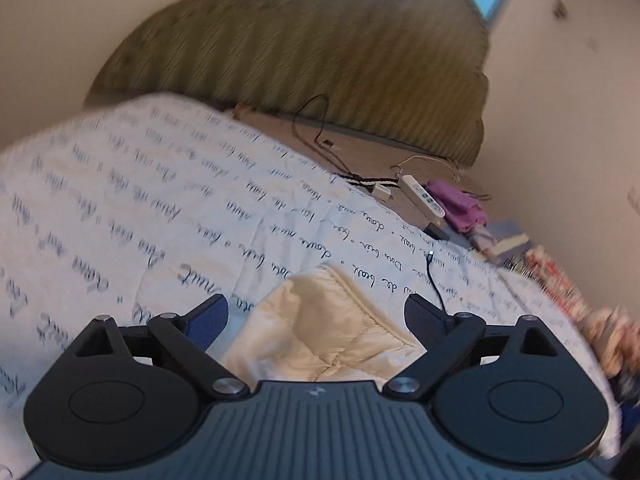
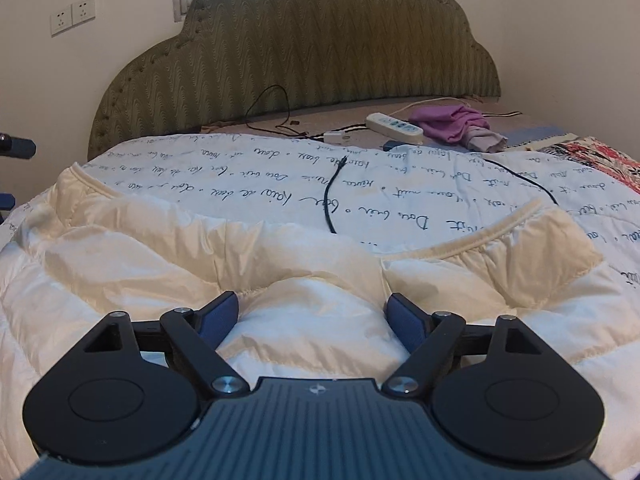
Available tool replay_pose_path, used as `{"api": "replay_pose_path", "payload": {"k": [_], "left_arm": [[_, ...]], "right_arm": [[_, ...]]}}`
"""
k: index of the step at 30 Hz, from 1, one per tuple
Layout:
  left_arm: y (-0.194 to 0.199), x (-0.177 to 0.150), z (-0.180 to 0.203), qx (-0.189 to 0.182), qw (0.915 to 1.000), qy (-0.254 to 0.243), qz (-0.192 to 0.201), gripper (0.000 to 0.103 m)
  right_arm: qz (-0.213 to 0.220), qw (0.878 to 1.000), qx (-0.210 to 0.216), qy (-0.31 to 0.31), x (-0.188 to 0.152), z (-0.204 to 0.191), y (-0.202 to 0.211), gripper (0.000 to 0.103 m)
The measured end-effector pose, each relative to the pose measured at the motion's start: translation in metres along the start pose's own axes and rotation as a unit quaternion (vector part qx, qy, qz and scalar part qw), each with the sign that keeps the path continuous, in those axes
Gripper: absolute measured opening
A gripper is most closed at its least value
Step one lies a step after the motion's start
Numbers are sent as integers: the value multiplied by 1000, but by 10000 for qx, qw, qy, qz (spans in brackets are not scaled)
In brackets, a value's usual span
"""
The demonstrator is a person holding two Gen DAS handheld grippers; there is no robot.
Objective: Fold small clothes
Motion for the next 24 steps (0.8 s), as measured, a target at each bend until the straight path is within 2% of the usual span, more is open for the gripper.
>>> {"api": "replay_pose_path", "payload": {"k": [4,6,7,9,10,12,14,18,24], "left_arm": [[-14,3,30,419,9947,-881,337,96],[-31,0,36,752,9891,-1233,271,96],[-43,-4,35,981,9860,-1345,117,96],[-64,-19,27,1267,9821,-1366,-265,96],[-74,-28,21,1296,9820,-1309,-431,96],[-86,-48,12,1292,9826,-1169,-647,96],[-90,-62,6,1261,9839,-1088,-646,97],[-89,-70,7,1347,9831,-1125,-530,100],[-93,-77,4,1328,9846,-1043,-452,103]], "right_arm": [[569,9983,70,-80,23,-6,21,81],[603,9981,-41,-72,30,-6,19,82],[494,9986,-182,-34,30,-4,11,82],[192,9989,-433,-60,21,5,-5,83],[54,9989,-453,-133,14,9,-12,84],[37,9990,-380,-245,4,13,-18,88],[36,9991,-342,-258,-2,13,-21,93],[-66,9988,-357,-314,-9,15,-29,101],[-6,9990,-311,-335,-15,17,-33,102]]}}
Point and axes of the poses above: each gripper's, at about its wrist camera, not at the fingertips, and y roughly against the way its jaws point, z to its right, x to its top, the point moved 9 cm from there along -y, roughly the way its jaws point, and after that the axes turned 10 degrees about -y, right-handed, at the moved point
